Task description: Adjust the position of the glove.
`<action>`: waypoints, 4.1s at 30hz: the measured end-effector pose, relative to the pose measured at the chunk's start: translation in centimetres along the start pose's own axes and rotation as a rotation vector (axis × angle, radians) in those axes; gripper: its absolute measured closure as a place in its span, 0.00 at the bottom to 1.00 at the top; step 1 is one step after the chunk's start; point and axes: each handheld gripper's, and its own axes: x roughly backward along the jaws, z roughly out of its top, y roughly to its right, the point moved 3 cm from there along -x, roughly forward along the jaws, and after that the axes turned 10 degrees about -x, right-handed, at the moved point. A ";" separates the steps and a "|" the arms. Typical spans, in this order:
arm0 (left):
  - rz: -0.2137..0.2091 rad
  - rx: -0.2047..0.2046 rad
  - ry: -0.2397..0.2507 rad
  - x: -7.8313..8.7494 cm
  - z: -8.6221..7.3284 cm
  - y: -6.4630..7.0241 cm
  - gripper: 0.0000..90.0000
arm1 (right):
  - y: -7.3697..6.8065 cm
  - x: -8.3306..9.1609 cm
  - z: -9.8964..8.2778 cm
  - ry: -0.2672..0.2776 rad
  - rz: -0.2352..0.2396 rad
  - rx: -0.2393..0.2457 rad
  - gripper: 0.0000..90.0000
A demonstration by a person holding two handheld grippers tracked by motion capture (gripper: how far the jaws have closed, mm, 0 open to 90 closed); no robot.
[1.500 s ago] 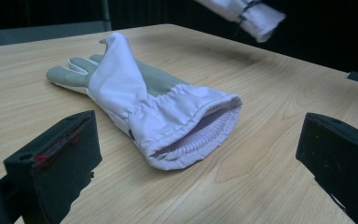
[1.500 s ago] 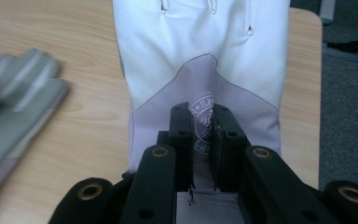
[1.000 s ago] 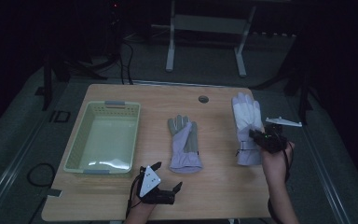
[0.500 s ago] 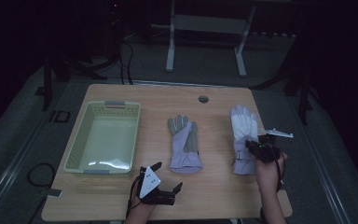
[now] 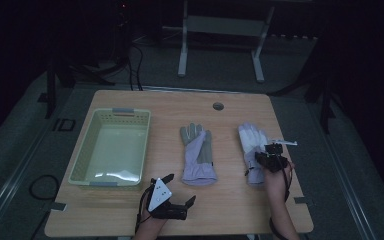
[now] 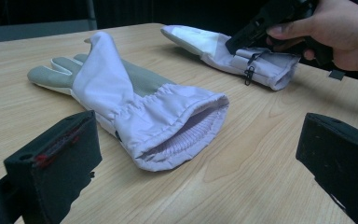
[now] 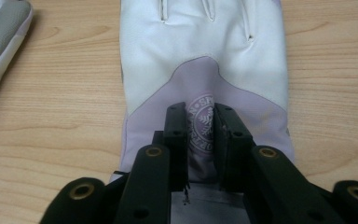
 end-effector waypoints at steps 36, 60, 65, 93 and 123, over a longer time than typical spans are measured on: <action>0.015 0.017 0.003 0.1 0.0 -0.1 0.00 | 3.4 -1.0 1.0 -0.075 0.188 0.320 0.58; 0.021 0.018 0.003 0.1 0.0 -0.1 0.00 | 1.7 3.5 2.1 0.039 0.165 0.151 0.89; 0.020 0.016 0.002 0.1 0.0 -0.1 0.00 | 0.5 5.5 3.3 0.099 0.156 0.193 0.89; 0.020 0.019 0.004 0.1 0.0 -0.1 0.00 | -13.1 10.8 4.0 0.154 0.332 0.224 0.89; 0.014 0.018 0.004 0.0 0.0 -0.1 0.00 | -18.8 0.2 -0.2 -0.102 0.257 0.249 0.88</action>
